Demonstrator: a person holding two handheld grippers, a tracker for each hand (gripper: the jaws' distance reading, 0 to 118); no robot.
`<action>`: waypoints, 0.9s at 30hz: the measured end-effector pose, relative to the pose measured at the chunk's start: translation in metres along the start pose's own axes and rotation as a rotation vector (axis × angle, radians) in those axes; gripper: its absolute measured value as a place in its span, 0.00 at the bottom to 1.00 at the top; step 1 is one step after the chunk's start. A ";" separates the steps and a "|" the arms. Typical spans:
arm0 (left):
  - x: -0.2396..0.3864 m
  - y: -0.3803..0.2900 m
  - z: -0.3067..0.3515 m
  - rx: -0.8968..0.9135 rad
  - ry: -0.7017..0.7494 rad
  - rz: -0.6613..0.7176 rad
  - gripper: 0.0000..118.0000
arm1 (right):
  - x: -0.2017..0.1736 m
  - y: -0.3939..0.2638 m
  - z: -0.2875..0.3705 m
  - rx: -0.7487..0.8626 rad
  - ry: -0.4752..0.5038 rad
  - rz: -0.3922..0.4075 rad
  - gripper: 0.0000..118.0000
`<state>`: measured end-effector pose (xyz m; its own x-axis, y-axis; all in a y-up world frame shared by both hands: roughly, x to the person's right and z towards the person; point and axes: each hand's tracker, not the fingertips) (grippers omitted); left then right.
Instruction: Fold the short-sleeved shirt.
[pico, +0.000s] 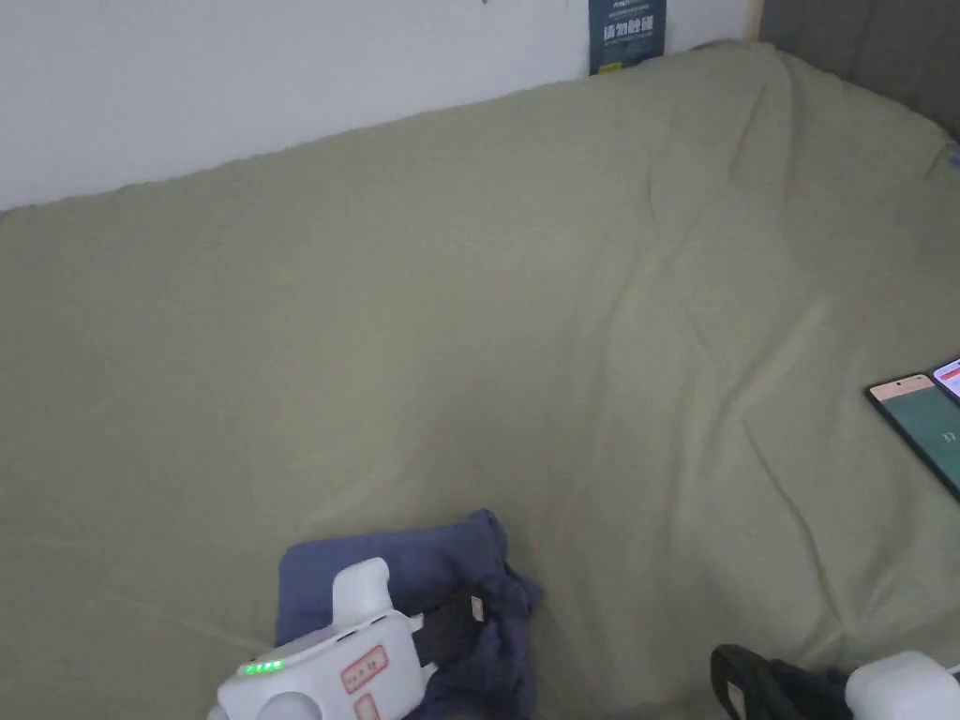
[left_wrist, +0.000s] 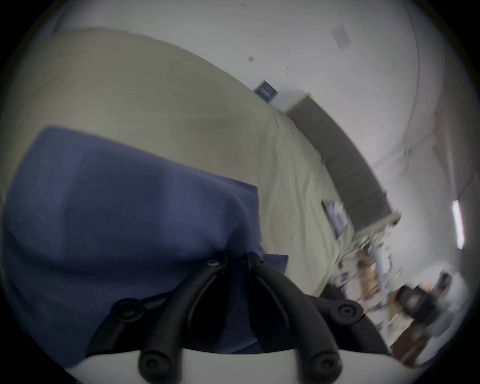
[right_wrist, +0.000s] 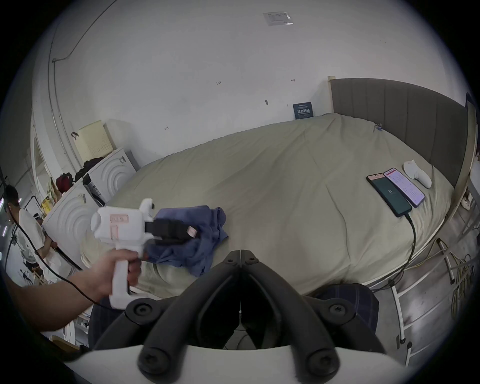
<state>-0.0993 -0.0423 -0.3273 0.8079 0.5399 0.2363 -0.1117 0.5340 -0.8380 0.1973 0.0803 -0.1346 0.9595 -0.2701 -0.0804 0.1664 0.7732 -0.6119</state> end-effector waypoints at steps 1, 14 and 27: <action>0.000 0.000 0.006 0.046 0.016 -0.020 0.14 | 0.000 0.004 -0.003 -0.007 0.004 -0.001 0.00; -0.065 0.005 0.185 0.208 0.097 0.061 0.28 | -0.048 0.018 -0.245 -0.393 0.652 -0.327 0.00; -0.159 -0.014 0.068 0.110 -0.579 0.548 0.88 | -0.016 -0.004 -0.265 -0.431 0.565 -0.369 0.00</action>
<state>-0.2659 -0.0913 -0.3200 0.1973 0.9792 0.0483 -0.4857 0.1404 -0.8628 0.1206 -0.0705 -0.3388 0.5799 -0.8044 -0.1290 0.2373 0.3183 -0.9178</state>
